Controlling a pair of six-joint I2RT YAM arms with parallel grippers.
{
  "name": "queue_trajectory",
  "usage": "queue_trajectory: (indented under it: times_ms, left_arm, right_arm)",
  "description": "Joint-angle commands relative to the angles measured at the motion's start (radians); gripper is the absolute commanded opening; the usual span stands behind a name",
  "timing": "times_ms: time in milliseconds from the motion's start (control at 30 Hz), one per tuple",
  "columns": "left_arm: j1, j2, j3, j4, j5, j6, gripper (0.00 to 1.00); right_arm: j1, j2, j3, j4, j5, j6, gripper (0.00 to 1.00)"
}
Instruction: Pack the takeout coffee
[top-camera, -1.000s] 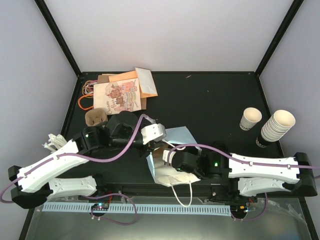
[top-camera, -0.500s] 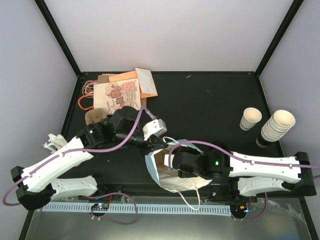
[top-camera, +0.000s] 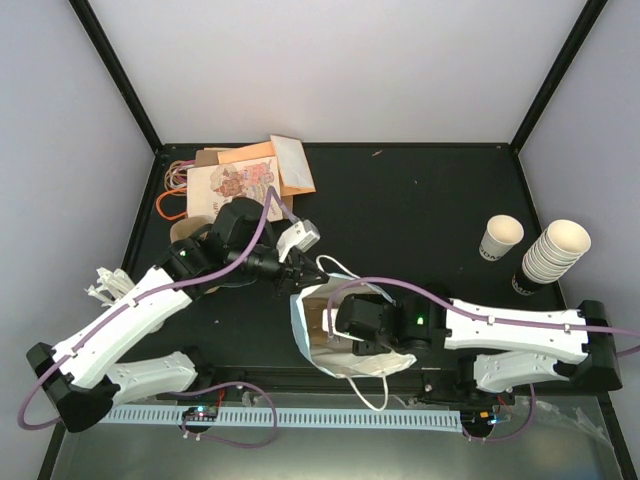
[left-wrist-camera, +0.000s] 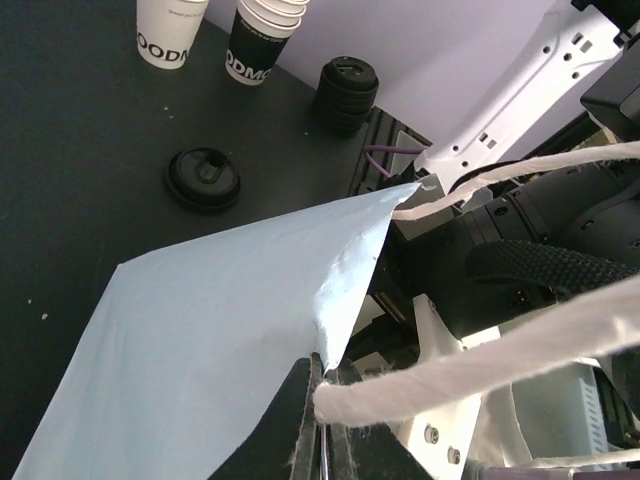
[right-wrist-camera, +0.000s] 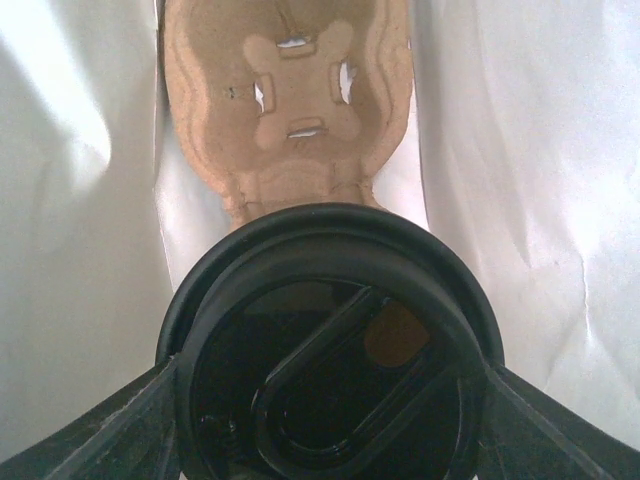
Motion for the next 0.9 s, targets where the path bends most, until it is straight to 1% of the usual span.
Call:
queue_trajectory:
  times_ms: [0, 200, 467, 633, 800, 867]
  left_arm:
    - [0.035, 0.011, 0.011, 0.026, 0.072, 0.021, 0.02]
    - [0.064, 0.032, 0.019, 0.0, 0.077, 0.059, 0.01]
    - [0.112, 0.075, 0.034, -0.012, 0.103, 0.089, 0.02]
    - [0.141, 0.117, 0.076, -0.065, 0.117, 0.132, 0.05]
    - [0.162, 0.135, 0.108, -0.091, 0.077, 0.159, 0.07]
    - [0.166, 0.129, 0.114, -0.087, 0.05, 0.159, 0.11]
  right_arm:
    - [-0.031, 0.023, 0.018, 0.019, -0.077, -0.016, 0.22]
    - [-0.085, 0.053, 0.021, 0.049, -0.088, -0.044, 0.22]
    - [-0.176, 0.11, 0.043, 0.072, -0.141, -0.068, 0.22]
    - [-0.206, 0.152, 0.05, 0.056, -0.169, -0.076, 0.21]
    - [-0.208, 0.183, 0.07, 0.021, -0.192, -0.075, 0.21]
    - [-0.208, 0.189, 0.068, 0.009, -0.204, -0.071, 0.21]
